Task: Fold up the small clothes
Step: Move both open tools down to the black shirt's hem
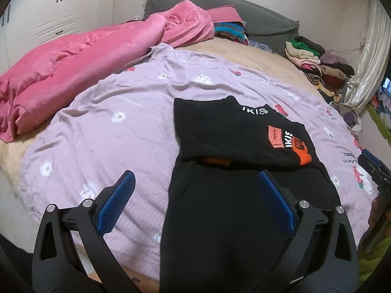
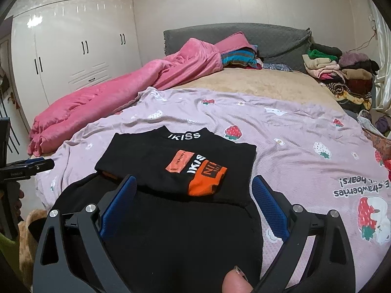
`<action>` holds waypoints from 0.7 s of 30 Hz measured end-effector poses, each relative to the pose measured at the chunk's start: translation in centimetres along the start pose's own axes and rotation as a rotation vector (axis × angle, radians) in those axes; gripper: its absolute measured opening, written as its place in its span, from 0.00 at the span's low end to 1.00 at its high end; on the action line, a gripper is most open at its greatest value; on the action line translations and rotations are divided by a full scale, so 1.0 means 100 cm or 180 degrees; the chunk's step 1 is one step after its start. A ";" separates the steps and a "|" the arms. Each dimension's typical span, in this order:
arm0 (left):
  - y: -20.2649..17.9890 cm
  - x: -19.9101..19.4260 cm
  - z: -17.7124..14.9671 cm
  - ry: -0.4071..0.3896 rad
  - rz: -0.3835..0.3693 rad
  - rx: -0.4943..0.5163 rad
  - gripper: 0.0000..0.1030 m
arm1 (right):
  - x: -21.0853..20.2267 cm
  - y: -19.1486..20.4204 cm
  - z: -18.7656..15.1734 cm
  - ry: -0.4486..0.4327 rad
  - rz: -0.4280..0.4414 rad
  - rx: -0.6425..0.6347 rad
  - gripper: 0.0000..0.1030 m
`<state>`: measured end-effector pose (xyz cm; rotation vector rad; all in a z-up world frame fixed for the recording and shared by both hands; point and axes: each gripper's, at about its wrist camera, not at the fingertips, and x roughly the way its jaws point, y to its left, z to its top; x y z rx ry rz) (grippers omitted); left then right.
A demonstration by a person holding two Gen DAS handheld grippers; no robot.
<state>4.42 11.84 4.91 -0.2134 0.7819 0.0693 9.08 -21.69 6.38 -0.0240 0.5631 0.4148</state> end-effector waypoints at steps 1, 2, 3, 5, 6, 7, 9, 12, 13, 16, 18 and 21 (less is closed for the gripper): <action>0.001 -0.002 -0.002 0.0006 0.0005 0.0003 0.91 | -0.003 0.001 -0.001 -0.0002 0.0001 -0.0011 0.92; 0.003 -0.004 -0.004 0.0017 0.0021 0.0013 0.91 | -0.006 0.001 -0.003 -0.0005 0.0000 -0.0029 0.92; 0.005 -0.006 -0.008 0.0035 0.0043 0.0027 0.91 | -0.009 0.002 -0.005 -0.0003 -0.0003 -0.0047 0.92; 0.008 -0.009 -0.013 0.0071 0.0052 0.0027 0.91 | -0.013 0.001 -0.009 0.0005 -0.0005 -0.0068 0.92; 0.011 -0.010 -0.018 0.0110 0.0049 0.0019 0.91 | -0.015 0.001 -0.011 0.0013 -0.0007 -0.0075 0.92; 0.013 -0.011 -0.021 0.0136 0.0042 0.0022 0.91 | -0.015 0.001 -0.012 0.0025 -0.0011 -0.0078 0.92; 0.015 -0.012 -0.029 0.0193 0.0057 0.0040 0.91 | -0.019 0.000 -0.017 0.0043 -0.0011 -0.0097 0.92; 0.017 -0.015 -0.040 0.0258 0.0107 0.0076 0.91 | -0.024 -0.001 -0.023 0.0063 -0.0020 -0.0122 0.92; 0.018 -0.016 -0.043 0.0265 0.0114 0.0084 0.91 | -0.026 -0.001 -0.026 0.0078 -0.0025 -0.0127 0.92; 0.019 -0.019 -0.052 0.0289 0.0107 0.0081 0.91 | -0.029 -0.003 -0.033 0.0114 -0.0030 -0.0127 0.92; 0.019 -0.019 -0.057 0.0309 0.0088 0.0085 0.91 | -0.029 -0.005 -0.037 0.0138 -0.0033 -0.0123 0.92; 0.015 -0.020 -0.065 0.0329 0.0073 0.0138 0.91 | -0.031 -0.006 -0.044 0.0185 -0.0034 -0.0126 0.92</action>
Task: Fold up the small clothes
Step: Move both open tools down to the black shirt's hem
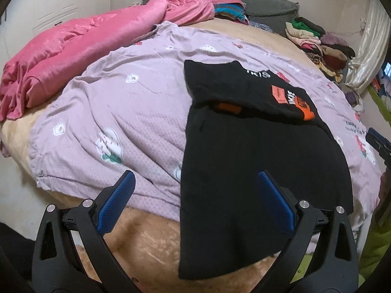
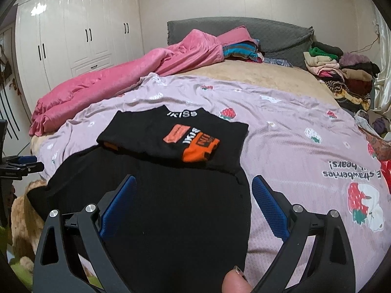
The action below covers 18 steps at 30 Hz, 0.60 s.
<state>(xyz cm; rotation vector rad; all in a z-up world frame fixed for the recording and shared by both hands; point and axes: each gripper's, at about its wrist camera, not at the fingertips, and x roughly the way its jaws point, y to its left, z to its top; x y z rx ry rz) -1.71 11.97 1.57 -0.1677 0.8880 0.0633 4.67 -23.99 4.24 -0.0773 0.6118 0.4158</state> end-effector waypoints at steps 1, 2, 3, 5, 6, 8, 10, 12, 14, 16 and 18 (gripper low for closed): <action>-0.001 0.001 -0.002 0.0023 0.0017 0.0015 0.91 | -0.001 -0.001 -0.003 0.0015 0.0003 0.0009 0.92; -0.001 0.003 -0.005 0.0057 0.0026 0.0026 0.91 | -0.001 -0.002 -0.005 0.0031 0.0004 0.0018 0.92; -0.001 0.004 -0.009 0.0086 0.0024 0.0042 0.91 | -0.001 -0.003 -0.006 0.0047 0.0006 0.0021 0.92; -0.001 0.004 -0.016 0.0120 0.0045 0.0078 0.91 | -0.001 -0.004 -0.010 0.0082 -0.0008 0.0025 0.92; -0.001 0.004 -0.018 0.0133 0.0050 0.0088 0.91 | -0.001 -0.005 -0.013 0.0109 -0.0018 0.0024 0.92; -0.001 0.003 -0.023 0.0164 0.0058 0.0108 0.89 | -0.001 -0.007 -0.018 0.0142 -0.0026 0.0028 0.92; -0.002 0.002 -0.028 0.0204 0.0036 0.0136 0.81 | -0.001 -0.009 -0.022 0.0173 -0.0043 0.0039 0.92; -0.003 0.002 -0.033 0.0246 0.0000 0.0150 0.75 | -0.001 -0.011 -0.026 0.0207 -0.0047 0.0058 0.92; -0.003 0.003 -0.036 0.0296 -0.0044 0.0147 0.68 | -0.002 -0.012 -0.031 0.0233 -0.0061 0.0056 0.92; -0.004 0.005 -0.040 0.0367 -0.0103 0.0127 0.61 | -0.002 -0.014 -0.034 0.0251 -0.0065 0.0060 0.92; -0.006 0.006 -0.043 0.0408 -0.0118 0.0145 0.57 | -0.004 -0.016 -0.037 0.0263 -0.0068 0.0069 0.92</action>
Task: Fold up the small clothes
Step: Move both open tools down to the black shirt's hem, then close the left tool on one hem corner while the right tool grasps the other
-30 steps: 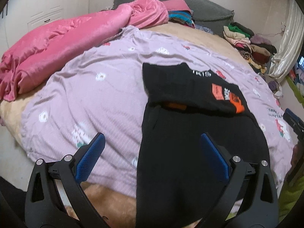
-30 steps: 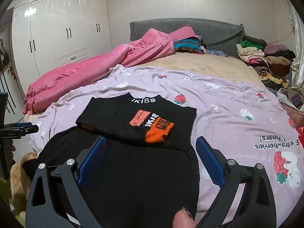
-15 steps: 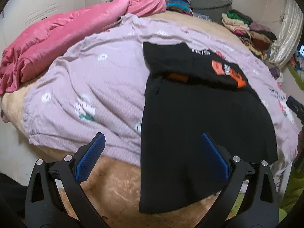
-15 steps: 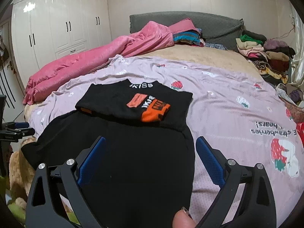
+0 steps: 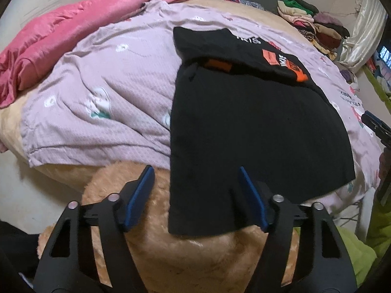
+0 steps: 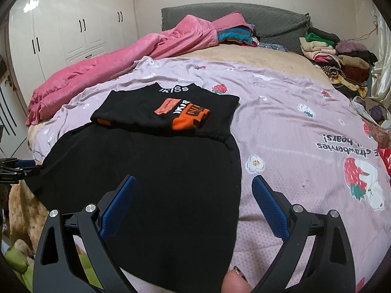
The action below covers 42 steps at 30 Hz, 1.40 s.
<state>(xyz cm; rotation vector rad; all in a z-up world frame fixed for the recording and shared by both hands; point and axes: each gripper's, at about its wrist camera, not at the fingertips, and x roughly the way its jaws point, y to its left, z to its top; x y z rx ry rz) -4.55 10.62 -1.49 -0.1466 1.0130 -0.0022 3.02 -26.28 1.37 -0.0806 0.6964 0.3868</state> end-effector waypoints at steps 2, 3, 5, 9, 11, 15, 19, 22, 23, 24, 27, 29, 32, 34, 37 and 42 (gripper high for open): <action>-0.001 0.001 -0.002 0.0017 0.0025 0.0024 0.55 | -0.001 -0.002 -0.003 0.0016 -0.0004 0.0005 0.92; -0.002 0.000 -0.003 0.0025 0.0033 0.0034 0.53 | -0.002 -0.002 -0.004 0.0023 -0.0007 0.0008 0.92; -0.003 0.000 -0.004 0.0047 0.0009 0.0037 0.42 | -0.002 -0.004 -0.008 0.0063 0.0005 0.0008 0.92; -0.009 0.006 -0.007 0.0109 -0.0006 0.0078 0.28 | 0.000 -0.009 -0.021 0.0213 0.0049 0.0001 0.92; -0.011 0.006 -0.006 0.0117 -0.0033 0.0087 0.26 | 0.000 -0.011 -0.029 0.0292 0.0088 0.0009 0.92; -0.011 0.009 -0.005 0.0150 0.0012 0.0138 0.19 | 0.001 -0.018 -0.046 0.0466 0.0137 0.0029 0.92; -0.004 0.012 -0.002 0.0153 0.0014 0.0063 0.07 | 0.003 -0.023 -0.062 0.0665 0.0202 0.0105 0.86; -0.001 0.013 -0.003 0.0141 -0.0018 0.0021 0.05 | 0.003 -0.025 -0.074 0.0803 0.0282 0.0120 0.70; 0.000 0.012 -0.002 0.0134 -0.0030 0.0004 0.04 | 0.004 -0.024 -0.078 0.0855 0.0308 0.0113 0.64; 0.000 0.012 -0.002 0.0127 -0.0037 -0.0005 0.04 | 0.005 -0.024 -0.081 0.0890 0.0318 0.0105 0.60; 0.000 0.010 -0.003 0.0095 -0.0045 -0.0026 0.04 | 0.015 -0.027 -0.093 0.1057 0.0320 0.0154 0.56; -0.001 0.008 -0.002 0.0071 -0.0046 -0.0022 0.04 | 0.018 -0.027 -0.098 0.1082 0.0330 0.0182 0.45; -0.001 0.002 -0.002 0.0003 -0.0090 -0.0055 0.04 | 0.015 -0.024 -0.097 0.1020 0.0364 0.0121 0.20; 0.000 -0.002 0.000 -0.0041 -0.0112 -0.0067 0.04 | 0.014 -0.021 -0.094 0.0966 0.0378 0.0056 0.10; 0.002 -0.009 0.005 -0.0129 -0.0186 -0.0127 0.03 | 0.006 -0.020 -0.087 0.0820 0.0466 0.0045 0.08; 0.007 -0.022 0.017 -0.0306 -0.0259 -0.0230 0.03 | -0.020 -0.032 -0.065 0.0402 0.0718 0.0233 0.06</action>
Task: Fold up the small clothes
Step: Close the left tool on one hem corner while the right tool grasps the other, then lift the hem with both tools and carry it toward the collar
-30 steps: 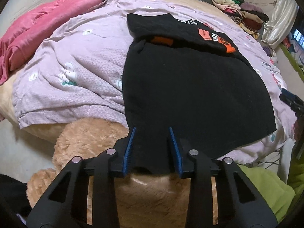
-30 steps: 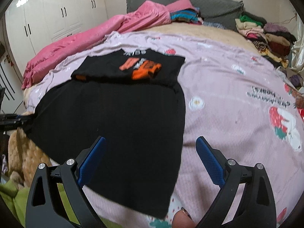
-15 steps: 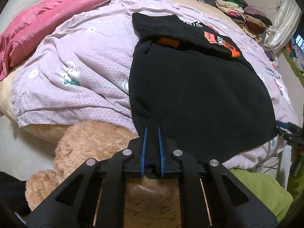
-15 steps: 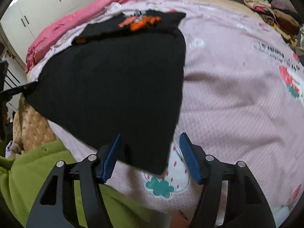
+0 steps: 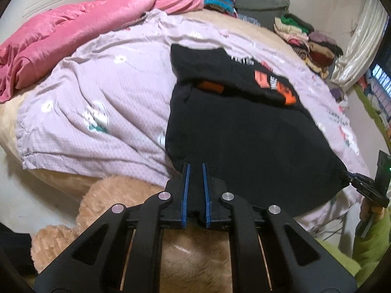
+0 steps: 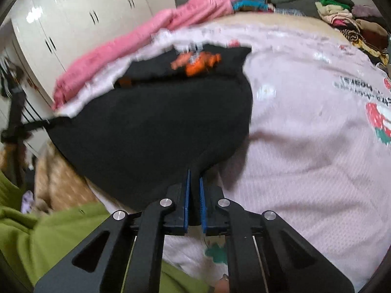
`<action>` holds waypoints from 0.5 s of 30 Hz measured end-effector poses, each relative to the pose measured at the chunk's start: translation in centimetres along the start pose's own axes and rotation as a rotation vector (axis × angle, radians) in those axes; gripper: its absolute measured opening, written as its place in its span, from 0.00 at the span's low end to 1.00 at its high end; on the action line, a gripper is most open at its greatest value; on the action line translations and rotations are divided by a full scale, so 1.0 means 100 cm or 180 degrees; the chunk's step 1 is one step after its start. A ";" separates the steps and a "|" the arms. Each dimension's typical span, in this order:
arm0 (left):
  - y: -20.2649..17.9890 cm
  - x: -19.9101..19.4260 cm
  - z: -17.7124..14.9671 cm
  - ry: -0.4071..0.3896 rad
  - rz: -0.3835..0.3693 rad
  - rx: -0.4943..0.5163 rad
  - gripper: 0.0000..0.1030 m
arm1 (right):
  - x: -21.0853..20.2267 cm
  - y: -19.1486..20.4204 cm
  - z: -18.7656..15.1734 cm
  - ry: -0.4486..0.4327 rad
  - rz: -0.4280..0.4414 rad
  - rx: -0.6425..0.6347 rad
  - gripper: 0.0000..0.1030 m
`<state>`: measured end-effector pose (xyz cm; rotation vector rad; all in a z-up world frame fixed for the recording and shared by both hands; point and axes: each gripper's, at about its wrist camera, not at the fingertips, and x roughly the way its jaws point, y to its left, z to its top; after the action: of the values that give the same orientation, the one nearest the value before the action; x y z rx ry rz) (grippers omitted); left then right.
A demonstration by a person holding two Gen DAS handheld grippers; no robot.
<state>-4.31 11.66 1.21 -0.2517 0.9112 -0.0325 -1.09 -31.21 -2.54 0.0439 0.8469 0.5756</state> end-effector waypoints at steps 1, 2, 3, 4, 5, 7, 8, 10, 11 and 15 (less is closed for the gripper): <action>0.000 -0.003 0.003 -0.0040 -0.0007 -0.0013 0.03 | -0.007 -0.001 0.005 -0.0099 0.0031 0.0018 0.06; -0.001 -0.005 0.006 -0.0083 -0.0020 -0.0024 0.03 | -0.012 -0.003 0.009 -0.0184 0.0062 0.0044 0.06; -0.001 -0.007 0.009 -0.0111 -0.0032 -0.0035 0.03 | -0.018 -0.004 0.014 -0.0260 0.0092 0.0068 0.06; -0.001 -0.009 0.012 -0.0142 -0.0048 -0.0051 0.03 | -0.024 -0.005 0.021 -0.0361 0.0121 0.0082 0.06; -0.001 -0.010 0.015 -0.0168 -0.0055 -0.0064 0.03 | -0.028 -0.006 0.025 -0.0432 0.0131 0.0087 0.06; 0.000 -0.013 0.022 -0.0233 -0.0079 -0.0110 0.03 | -0.035 -0.007 0.036 -0.0586 0.0165 0.0114 0.06; 0.000 -0.015 0.025 -0.0261 -0.0092 -0.0130 0.03 | -0.037 -0.008 0.042 -0.0661 0.0185 0.0136 0.06; 0.001 -0.019 0.033 -0.0339 -0.0097 -0.0168 0.03 | -0.040 -0.012 0.053 -0.0795 0.0206 0.0206 0.06; 0.002 -0.021 0.037 -0.0365 -0.0093 -0.0177 0.03 | -0.041 -0.013 0.057 -0.0846 0.0206 0.0242 0.06; 0.006 -0.028 0.056 -0.0504 -0.0095 -0.0249 0.03 | -0.044 -0.019 0.078 -0.1012 0.0212 0.0361 0.06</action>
<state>-1.69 13.73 6.59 -0.3360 0.7519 -0.0041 3.06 -33.52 5.22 0.2613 0.5692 0.5645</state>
